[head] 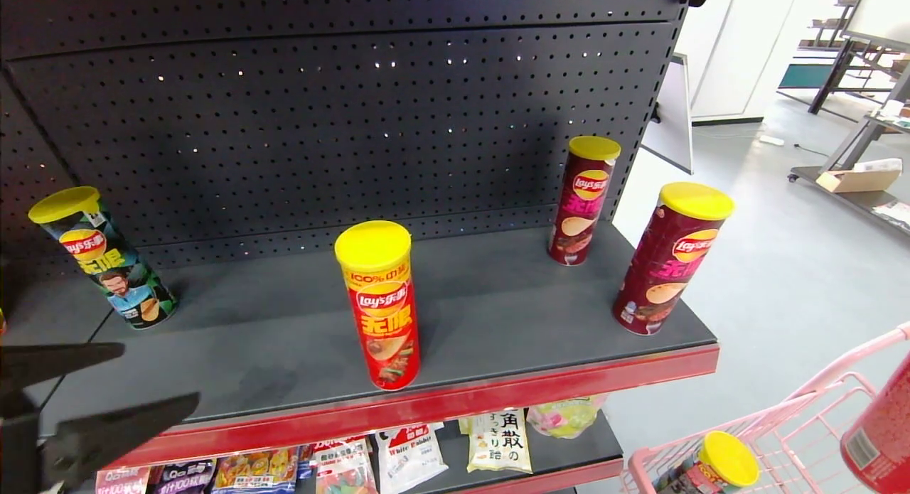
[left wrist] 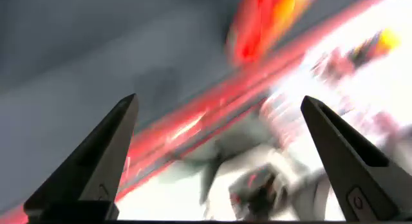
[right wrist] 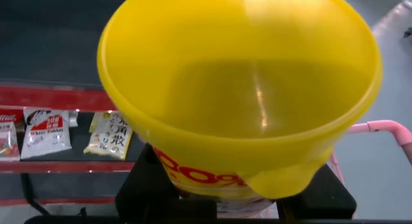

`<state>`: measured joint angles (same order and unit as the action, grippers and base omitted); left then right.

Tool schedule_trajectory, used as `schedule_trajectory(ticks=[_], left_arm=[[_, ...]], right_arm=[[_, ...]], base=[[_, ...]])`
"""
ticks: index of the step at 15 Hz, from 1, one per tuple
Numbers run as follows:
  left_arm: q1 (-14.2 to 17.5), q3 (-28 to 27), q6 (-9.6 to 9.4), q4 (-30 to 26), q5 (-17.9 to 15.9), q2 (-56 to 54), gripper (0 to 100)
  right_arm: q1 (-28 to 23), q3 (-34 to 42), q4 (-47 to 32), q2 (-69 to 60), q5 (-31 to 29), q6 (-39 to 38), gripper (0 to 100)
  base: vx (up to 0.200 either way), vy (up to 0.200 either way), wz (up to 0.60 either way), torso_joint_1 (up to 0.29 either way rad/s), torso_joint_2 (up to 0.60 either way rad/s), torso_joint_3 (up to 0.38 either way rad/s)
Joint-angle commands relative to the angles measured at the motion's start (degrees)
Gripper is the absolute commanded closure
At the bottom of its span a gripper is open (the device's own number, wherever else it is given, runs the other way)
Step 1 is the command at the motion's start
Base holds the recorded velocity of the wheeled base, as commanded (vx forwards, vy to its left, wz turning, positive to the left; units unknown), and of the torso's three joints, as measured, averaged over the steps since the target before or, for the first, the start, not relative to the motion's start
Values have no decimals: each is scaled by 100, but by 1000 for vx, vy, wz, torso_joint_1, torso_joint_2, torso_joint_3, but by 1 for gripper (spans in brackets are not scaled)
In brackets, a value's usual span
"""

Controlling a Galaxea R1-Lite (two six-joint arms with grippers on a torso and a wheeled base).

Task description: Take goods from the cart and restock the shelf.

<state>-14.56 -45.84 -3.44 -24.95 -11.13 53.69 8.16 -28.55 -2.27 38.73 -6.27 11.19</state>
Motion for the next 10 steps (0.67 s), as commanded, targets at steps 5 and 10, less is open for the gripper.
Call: schedule_trajectory(ticks=[5, 10], left_arm=[[155, 1244, -746, -1134, 1394, -3620, 0], [164, 2228, -456, 61, 1711, -3866, 0]], right_arm=[[28, 104, -2, -138, 73, 120, 100], [28, 359, 25, -392, 530, 94, 100]], base=[[0, 0, 0, 0, 0, 0], [0, 0, 240, 0, 1, 2]])
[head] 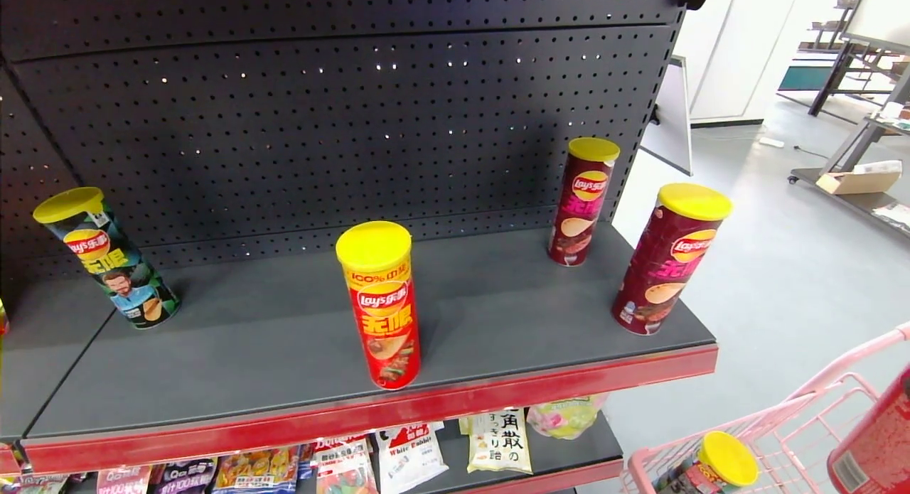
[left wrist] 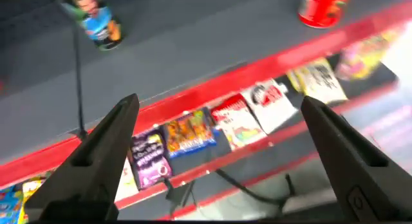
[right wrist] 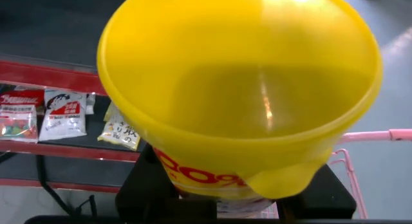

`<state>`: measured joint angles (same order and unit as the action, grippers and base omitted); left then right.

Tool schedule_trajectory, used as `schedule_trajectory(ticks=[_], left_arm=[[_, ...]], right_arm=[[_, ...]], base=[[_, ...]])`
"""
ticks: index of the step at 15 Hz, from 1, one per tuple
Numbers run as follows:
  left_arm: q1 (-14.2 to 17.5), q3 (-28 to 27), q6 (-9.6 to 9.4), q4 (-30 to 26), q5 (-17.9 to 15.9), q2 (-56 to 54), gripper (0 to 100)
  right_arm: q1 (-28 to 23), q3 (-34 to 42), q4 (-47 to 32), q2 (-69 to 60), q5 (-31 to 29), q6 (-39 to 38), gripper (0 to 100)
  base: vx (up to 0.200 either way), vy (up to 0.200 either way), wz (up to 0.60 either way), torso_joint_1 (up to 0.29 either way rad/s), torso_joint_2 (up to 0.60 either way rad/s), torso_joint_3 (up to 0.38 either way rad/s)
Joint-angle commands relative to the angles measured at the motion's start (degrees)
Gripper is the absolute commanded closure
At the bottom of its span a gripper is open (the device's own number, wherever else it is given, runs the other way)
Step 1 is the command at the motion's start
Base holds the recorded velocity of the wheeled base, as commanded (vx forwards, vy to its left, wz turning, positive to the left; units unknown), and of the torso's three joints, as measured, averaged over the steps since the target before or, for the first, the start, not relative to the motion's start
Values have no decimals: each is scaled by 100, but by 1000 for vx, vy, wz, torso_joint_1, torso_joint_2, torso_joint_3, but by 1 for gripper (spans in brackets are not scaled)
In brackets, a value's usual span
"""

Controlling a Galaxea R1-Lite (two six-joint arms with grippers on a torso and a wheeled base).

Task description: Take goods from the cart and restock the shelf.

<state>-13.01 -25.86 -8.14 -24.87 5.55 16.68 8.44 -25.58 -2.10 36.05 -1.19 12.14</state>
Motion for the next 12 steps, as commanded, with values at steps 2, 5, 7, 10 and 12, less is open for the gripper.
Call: schedule_trajectory(ticks=[2, 5, 7, 10, 12], left_arm=[[0, 265, 32, 123, 61, -103, 0], [0, 283, 41, 123, 52, -130, 0], [0, 424, 322, 149, -36, -270, 0], [0, 714, 507, 202, -177, -1000, 0], [0, 907, 779, 413, -212, -1096, 0]], right_arm=[[0, 97, 8, -142, 58, -1, 100], [0, 105, -1, -116, 67, -10, 100], [9, -26, 43, 139, 137, -1, 100], [211, -492, 289, 922, 515, -19, 100], [519, -1020, 596, 1748, 823, -98, 100]], base=[[0, 0, 600, 2, 2, 0], [0, 0, 400, 6, 3, 0], [0, 0, 0, 0, 0, 0], [0, 0, 0, 0, 0, 0], [0, 0, 0, 0, 0, 0]])
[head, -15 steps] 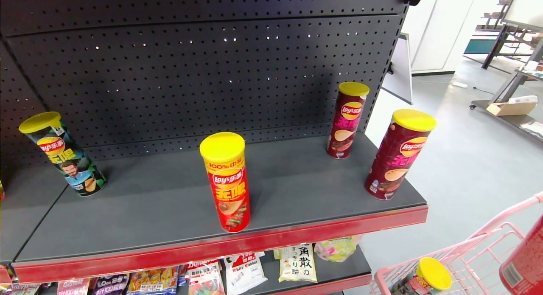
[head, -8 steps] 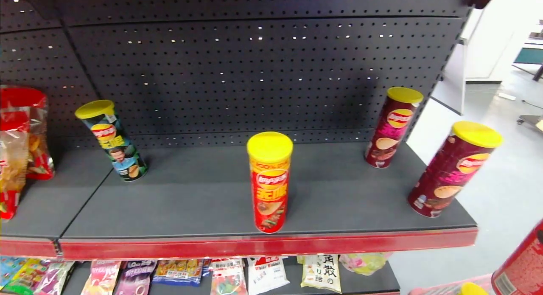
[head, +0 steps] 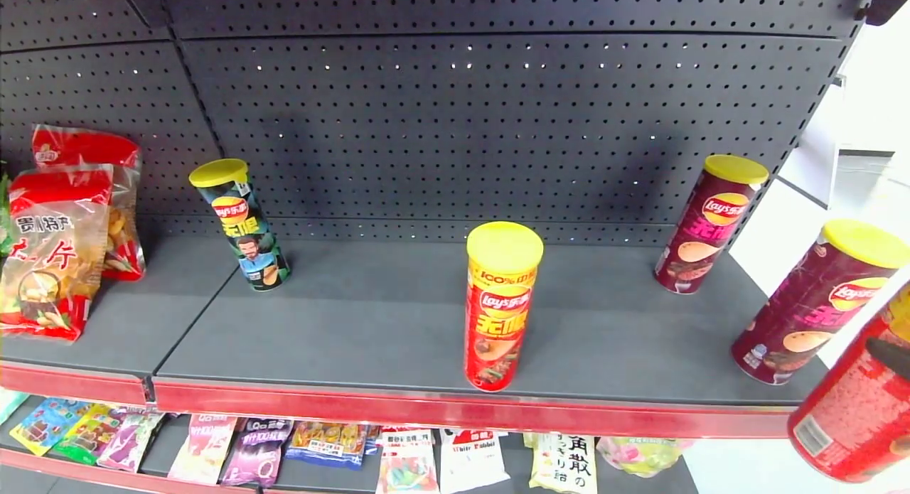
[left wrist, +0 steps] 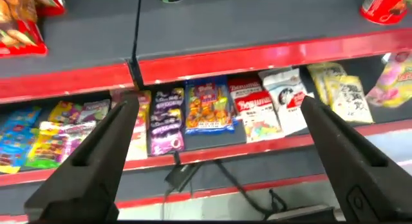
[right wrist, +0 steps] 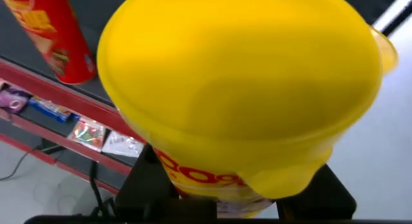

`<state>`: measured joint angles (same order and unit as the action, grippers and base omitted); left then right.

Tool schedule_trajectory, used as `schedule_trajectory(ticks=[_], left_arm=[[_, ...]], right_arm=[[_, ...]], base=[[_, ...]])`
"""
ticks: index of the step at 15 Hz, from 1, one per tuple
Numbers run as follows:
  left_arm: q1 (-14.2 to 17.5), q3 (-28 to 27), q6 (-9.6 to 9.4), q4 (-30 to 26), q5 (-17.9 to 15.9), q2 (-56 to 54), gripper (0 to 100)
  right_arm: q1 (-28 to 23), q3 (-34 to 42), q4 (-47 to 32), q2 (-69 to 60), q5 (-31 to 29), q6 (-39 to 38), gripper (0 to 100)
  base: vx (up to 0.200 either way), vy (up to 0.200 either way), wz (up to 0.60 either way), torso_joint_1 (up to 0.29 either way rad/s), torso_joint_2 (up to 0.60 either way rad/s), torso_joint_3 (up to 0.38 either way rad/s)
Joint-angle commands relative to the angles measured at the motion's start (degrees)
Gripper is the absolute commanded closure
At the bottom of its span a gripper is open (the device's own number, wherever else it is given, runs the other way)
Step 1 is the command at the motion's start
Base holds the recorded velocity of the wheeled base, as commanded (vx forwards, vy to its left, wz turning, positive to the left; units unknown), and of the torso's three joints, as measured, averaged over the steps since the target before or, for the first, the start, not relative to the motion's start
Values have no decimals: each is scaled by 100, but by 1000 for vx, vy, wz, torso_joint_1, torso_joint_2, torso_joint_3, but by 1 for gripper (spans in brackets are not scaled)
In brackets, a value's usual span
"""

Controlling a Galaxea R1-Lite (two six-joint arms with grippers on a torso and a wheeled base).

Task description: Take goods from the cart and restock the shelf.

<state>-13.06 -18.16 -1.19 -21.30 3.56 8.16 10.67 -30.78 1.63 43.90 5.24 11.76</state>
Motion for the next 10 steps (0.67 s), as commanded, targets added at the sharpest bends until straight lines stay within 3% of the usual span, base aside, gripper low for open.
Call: schedule_trajectory(ticks=[1, 2, 5, 7, 10], left_arm=[[5, 182, 84, 108, -48, -244, 0], [5, 270, 111, 135, -57, -244, 0], [5, 524, 102, 293, -40, -244, 0], [5, 955, 76, 776, -13, -244, 0], [5, 1298, 40, 1260, 40, -244, 0]], right_arm=[[515, -692, 294, 1200, 197, -130, 100], [867, -956, 302, 1499, 197, -236, 100], [1060, -1439, 434, 2263, 197, -254, 100], [1491, -1879, 672, 2984, 197, -447, 100], [1552, -1949, 1656, 3889, 197, -482, 100]], base=[[0, 0, 0, 0, 0, 0], [0, 0, 0, 0, 0, 0], [0, 0, 0, 0, 0, 0], [0, 0, 0, 0, 0, 0], [0, 0, 0, 0, 0, 0]])
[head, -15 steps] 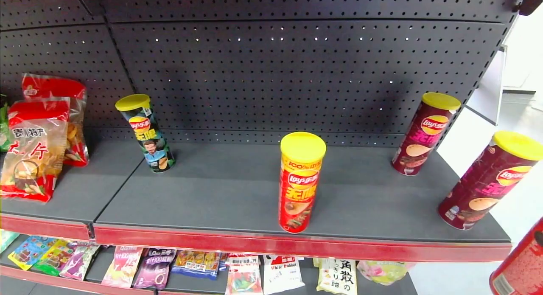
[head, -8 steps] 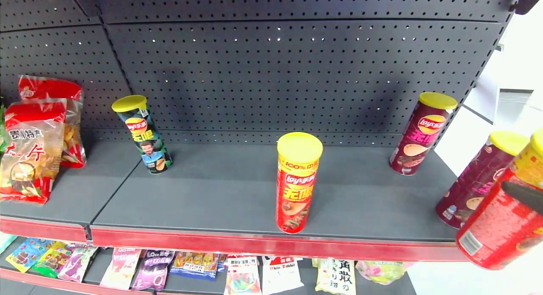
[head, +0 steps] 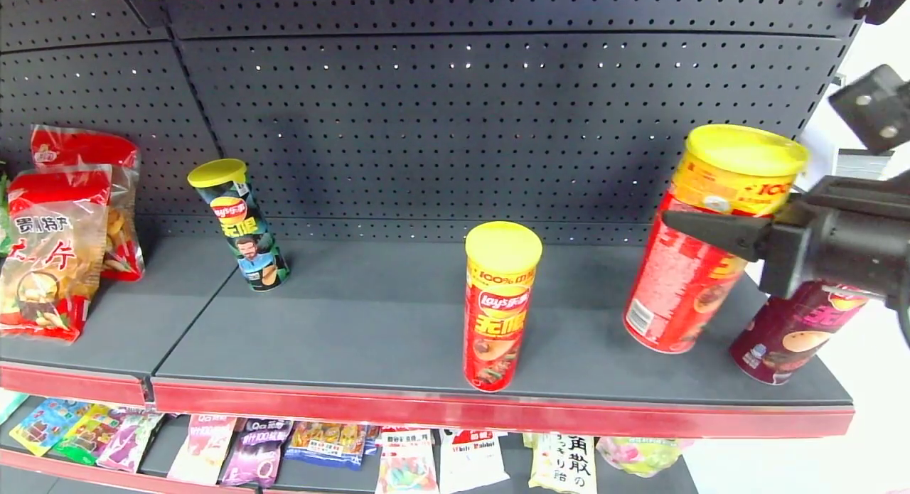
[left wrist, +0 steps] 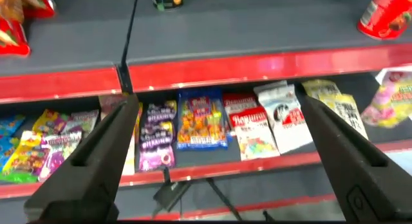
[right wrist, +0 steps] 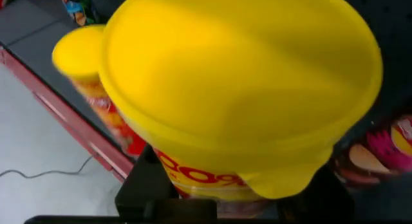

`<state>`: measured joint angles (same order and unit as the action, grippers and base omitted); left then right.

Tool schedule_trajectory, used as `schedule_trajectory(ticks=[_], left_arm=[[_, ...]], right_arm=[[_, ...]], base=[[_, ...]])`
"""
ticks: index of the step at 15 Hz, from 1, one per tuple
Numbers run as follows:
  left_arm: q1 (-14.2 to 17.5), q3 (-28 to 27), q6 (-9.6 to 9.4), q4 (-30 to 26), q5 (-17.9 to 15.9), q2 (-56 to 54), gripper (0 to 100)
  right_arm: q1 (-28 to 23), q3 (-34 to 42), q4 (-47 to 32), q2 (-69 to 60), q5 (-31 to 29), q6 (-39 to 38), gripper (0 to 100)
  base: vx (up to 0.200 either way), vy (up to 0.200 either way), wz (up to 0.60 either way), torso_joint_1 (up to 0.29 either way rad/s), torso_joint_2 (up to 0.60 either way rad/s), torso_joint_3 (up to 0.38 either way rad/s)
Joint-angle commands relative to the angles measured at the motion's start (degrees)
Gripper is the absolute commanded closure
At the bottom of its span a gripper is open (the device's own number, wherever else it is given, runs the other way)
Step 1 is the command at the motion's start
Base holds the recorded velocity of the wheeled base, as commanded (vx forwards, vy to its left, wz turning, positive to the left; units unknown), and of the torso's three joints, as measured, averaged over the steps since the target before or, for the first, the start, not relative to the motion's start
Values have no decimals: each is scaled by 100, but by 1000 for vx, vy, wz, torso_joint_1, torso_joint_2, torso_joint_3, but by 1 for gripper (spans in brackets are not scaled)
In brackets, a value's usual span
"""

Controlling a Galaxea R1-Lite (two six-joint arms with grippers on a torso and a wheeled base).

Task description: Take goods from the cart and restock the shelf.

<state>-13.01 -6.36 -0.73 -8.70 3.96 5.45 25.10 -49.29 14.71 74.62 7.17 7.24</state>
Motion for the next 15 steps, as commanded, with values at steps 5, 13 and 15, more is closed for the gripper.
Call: schedule_trajectory(ticks=[5, 13, 15], left_arm=[[0, 127, -6, 18, 61, 26, 0], [0, 118, -6, 18, 175, 26, 0], [0, 118, -6, 18, 175, 26, 0]], right_arm=[[56, -327, 1605, 2232, 259, -12, 100], [-40, -1461, 1789, 3393, 461, -21, 100], [-32, -1584, 1789, 3516, 461, -30, 100]], base=[[0, 0, 0, 0, 0, 0], [0, 0, 0, 0, 0, 0], [0, 0, 0, 0, 0, 0]])
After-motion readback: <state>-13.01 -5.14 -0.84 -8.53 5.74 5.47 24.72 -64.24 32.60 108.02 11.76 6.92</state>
